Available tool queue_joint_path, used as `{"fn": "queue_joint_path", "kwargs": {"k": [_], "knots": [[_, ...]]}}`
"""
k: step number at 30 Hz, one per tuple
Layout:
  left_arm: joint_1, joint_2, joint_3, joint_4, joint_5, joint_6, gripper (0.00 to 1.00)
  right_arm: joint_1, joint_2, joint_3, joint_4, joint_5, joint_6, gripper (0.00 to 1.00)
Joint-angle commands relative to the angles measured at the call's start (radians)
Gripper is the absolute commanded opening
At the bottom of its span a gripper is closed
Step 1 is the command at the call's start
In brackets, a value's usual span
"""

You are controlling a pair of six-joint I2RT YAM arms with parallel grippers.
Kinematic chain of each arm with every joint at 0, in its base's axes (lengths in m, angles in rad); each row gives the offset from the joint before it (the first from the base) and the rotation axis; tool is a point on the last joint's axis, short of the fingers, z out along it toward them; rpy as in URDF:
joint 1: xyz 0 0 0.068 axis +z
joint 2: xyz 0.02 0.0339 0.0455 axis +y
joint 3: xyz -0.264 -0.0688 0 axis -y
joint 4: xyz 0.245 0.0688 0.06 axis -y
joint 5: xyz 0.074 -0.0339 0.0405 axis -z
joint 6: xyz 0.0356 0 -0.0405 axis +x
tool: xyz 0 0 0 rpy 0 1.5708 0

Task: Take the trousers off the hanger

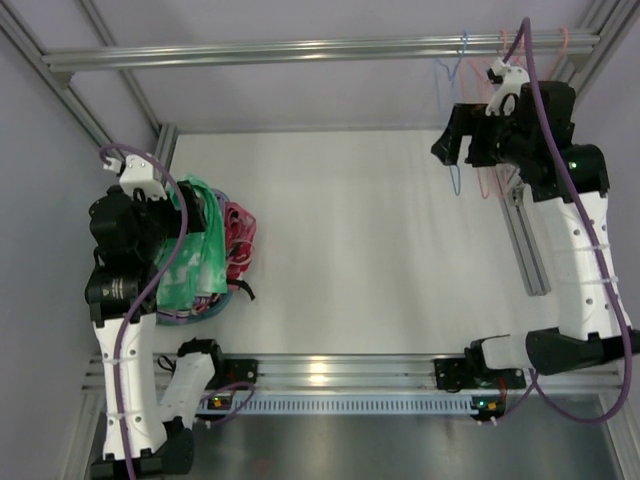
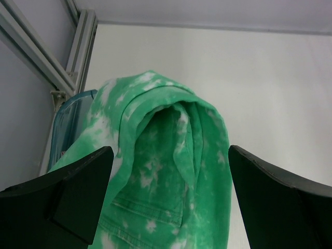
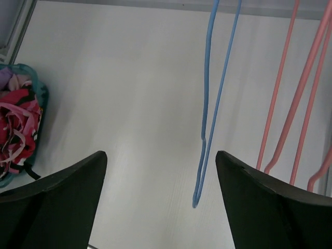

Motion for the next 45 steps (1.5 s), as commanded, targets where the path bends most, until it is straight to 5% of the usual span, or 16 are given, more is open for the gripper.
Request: {"fn": "queue_joint_path", "kwargs": {"k": [1,3,13,21,45], "knots": [[-0.003,0.037,0.063,-0.053,0.010,0.079,0.98,-0.006,-0.122,-0.045,0.039,-0.034,-0.017,0.87],[-0.003,0.080,0.090,-0.090,0.040,0.102,0.98,-0.008,-0.172,-0.110,0.071,-0.055,-0.029,0.99],[-0.003,0.146,0.148,-0.202,0.244,0.171,0.98,-0.006,-0.646,-0.570,0.216,-0.196,-0.107,0.99],[-0.045,0.199,0.206,-0.230,0.358,0.176,0.98,-0.008,-0.884,-0.771,0.237,-0.262,-0.132,0.99],[-0.108,-0.041,0.189,-0.274,0.203,0.138,0.98,-0.006,-0.907,-0.770,0.182,-0.399,-0.124,0.99]]}}
